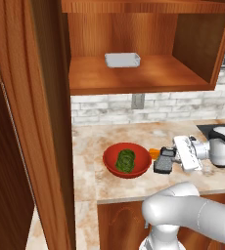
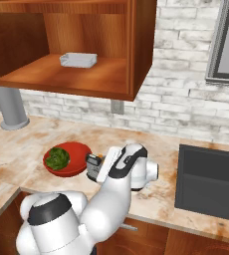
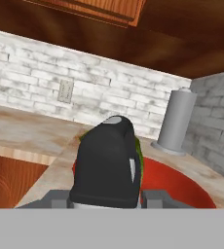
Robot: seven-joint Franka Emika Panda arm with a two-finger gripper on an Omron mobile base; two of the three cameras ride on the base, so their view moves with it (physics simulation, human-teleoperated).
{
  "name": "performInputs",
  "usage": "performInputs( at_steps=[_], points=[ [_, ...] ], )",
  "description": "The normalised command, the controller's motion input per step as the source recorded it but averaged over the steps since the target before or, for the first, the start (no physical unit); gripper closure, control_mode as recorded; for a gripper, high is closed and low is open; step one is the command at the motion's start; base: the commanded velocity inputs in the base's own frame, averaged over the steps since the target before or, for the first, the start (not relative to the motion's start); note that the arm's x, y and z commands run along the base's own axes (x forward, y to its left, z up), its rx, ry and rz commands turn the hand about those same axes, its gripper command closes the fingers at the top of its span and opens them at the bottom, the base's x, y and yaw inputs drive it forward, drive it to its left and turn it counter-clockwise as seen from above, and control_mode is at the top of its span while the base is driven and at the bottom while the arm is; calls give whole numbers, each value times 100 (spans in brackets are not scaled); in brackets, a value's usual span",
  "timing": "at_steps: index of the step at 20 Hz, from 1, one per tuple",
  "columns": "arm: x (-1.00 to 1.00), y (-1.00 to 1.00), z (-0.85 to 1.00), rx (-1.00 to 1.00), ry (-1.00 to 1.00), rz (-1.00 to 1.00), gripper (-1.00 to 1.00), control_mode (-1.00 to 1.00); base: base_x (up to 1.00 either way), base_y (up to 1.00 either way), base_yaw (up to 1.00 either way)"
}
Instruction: Pick the cheese from the fridge and the cheese grater from the cabinet and place them next to the salad bowl.
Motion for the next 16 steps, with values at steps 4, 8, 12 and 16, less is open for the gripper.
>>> performInputs(
  at_steps=[4,8,12,16],
  points=[
    [26,5,-12,0,3,0,100,-100,0,0,0],
    [18,0,-18,0,1,0,100,-100,0,0,0],
    [1,0,-31,0,0,0,100,-100,0,0,0],
    [0,0,-39,0,0,0,100,-100,0,0,0]
  ],
)
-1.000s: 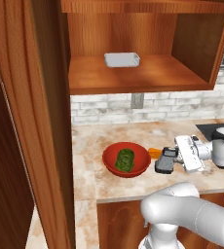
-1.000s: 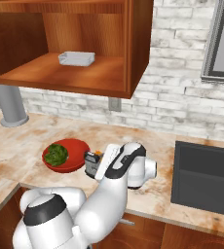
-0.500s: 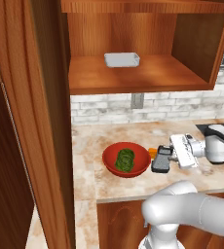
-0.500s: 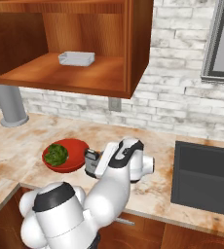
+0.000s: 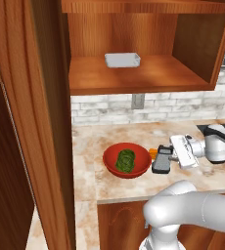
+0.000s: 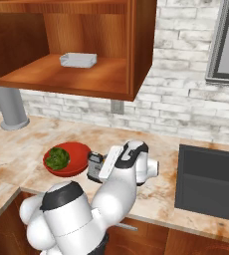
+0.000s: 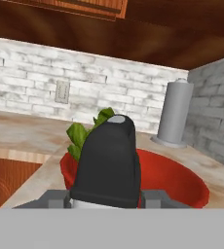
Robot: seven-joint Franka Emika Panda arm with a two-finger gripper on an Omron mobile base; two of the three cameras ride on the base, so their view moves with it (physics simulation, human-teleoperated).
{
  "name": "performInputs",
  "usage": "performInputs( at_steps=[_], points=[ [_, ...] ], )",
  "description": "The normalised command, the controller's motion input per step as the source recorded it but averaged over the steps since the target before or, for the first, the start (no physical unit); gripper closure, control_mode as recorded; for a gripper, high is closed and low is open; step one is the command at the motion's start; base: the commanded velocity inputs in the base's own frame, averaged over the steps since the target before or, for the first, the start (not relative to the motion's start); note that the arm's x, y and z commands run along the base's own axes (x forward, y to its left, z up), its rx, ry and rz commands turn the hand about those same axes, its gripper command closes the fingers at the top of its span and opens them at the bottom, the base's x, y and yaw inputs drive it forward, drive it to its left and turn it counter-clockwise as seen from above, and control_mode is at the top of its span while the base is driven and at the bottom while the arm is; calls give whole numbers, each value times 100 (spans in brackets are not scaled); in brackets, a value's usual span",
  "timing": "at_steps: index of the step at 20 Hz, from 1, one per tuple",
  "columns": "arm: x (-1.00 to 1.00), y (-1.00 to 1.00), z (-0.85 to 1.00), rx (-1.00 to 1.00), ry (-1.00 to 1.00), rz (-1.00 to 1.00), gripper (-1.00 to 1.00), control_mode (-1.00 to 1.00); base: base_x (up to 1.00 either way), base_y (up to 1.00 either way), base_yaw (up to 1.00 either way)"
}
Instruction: Pick the cheese from the fridge and the cheese grater from the cabinet and place them next to the salad bowl.
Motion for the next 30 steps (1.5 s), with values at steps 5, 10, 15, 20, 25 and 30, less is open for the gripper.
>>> performInputs(
  at_steps=[5,10,15,20,25,30],
  points=[
    [0,6,-22,0,0,0,100,-100,0,0,0],
    [0,14,-9,0,0,0,100,-100,0,0,0],
    [0,15,-6,0,0,0,-100,-100,0,0,0],
    [0,0,0,0,0,0,-100,-100,0,0,0],
    [-1,0,0,0,0,0,-100,-100,0,0,0],
    [0,-12,0,0,0,0,-100,-100,0,0,0]
  ],
)
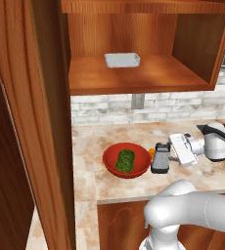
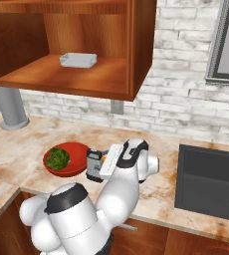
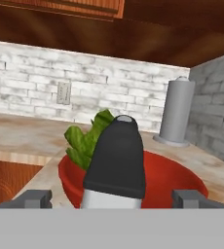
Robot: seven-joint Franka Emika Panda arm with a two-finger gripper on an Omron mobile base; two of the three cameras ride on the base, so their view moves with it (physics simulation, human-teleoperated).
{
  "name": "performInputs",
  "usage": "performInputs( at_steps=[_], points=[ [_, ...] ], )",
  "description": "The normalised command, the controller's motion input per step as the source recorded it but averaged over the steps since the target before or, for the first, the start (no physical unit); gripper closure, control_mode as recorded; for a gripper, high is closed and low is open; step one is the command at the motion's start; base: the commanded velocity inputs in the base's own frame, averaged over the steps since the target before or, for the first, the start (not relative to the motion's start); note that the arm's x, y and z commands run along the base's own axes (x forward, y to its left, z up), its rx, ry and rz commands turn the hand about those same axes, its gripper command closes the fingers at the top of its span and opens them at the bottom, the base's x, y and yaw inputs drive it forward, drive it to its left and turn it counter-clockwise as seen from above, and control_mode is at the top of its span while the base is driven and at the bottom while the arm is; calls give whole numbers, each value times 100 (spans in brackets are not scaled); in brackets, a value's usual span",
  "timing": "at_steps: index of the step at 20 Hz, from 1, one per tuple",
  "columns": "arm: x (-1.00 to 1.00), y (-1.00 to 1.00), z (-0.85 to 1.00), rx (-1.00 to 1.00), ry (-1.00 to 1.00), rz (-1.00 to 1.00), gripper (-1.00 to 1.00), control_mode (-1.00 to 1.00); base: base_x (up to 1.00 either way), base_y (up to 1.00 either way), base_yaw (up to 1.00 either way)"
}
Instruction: Pick the cheese from the fridge and the cheese grater from the cabinet and place them next to the salad bowl.
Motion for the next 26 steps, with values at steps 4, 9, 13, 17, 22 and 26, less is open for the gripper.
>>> performInputs(
  at_steps=[4,9,13,17,22,26],
  points=[
    [0,-46,0,0,5,-3,-100,-100,0,0,0],
    [-2,-55,2,0,2,-4,-100,-100,0,0,0],
    [-12,-54,5,0,0,-8,-100,-100,0,0,0],
    [-49,-39,16,0,0,-9,-100,-100,0,0,0],
    [-63,-23,36,-13,-4,-4,-100,-100,0,0,0],
    [-56,0,61,-41,-8,0,-100,-100,0,0,0]
  ],
)
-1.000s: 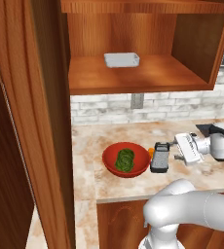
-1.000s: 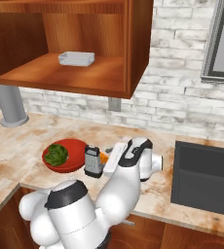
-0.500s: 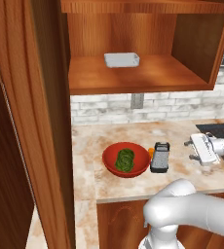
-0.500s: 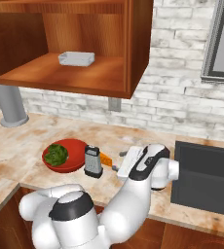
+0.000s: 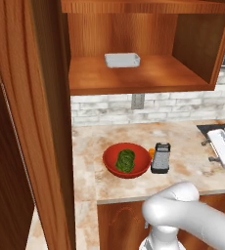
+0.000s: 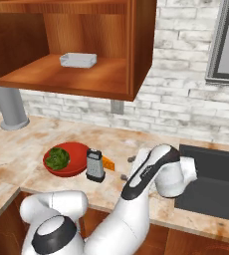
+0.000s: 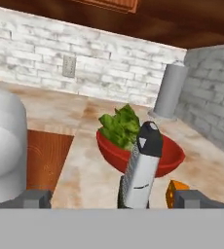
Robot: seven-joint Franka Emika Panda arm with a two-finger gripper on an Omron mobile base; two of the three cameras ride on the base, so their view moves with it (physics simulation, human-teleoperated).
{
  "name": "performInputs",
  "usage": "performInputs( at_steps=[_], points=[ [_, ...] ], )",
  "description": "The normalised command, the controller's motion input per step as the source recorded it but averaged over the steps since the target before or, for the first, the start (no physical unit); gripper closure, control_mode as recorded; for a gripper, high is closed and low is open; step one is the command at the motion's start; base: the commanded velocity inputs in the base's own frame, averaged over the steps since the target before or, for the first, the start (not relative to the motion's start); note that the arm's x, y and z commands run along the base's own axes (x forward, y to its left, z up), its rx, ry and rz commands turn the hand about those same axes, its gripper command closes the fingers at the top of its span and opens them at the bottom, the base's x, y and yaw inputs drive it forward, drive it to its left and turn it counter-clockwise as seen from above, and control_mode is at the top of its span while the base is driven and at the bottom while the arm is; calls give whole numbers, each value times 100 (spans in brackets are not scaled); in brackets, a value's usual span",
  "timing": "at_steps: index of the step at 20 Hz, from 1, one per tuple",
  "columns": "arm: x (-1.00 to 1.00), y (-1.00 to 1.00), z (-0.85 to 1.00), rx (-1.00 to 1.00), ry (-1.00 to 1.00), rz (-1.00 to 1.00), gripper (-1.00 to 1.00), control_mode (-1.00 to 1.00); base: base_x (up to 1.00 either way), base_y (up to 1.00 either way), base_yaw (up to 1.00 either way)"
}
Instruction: Pick the cheese from the fridge and the cheese grater from the cabinet and place them next to the salad bowl.
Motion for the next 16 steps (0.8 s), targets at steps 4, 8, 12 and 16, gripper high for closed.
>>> performInputs(
  at_steps=[4,8,12,16],
  points=[
    [-37,0,60,-64,-6,14,-100,-100,0,0,0],
    [-40,0,47,-68,-7,19,-100,-100,0,0,0],
    [-58,0,44,-71,-21,24,-100,-100,0,0,0],
    [-70,0,44,-60,-27,39,-100,-100,0,0,0]
  ],
)
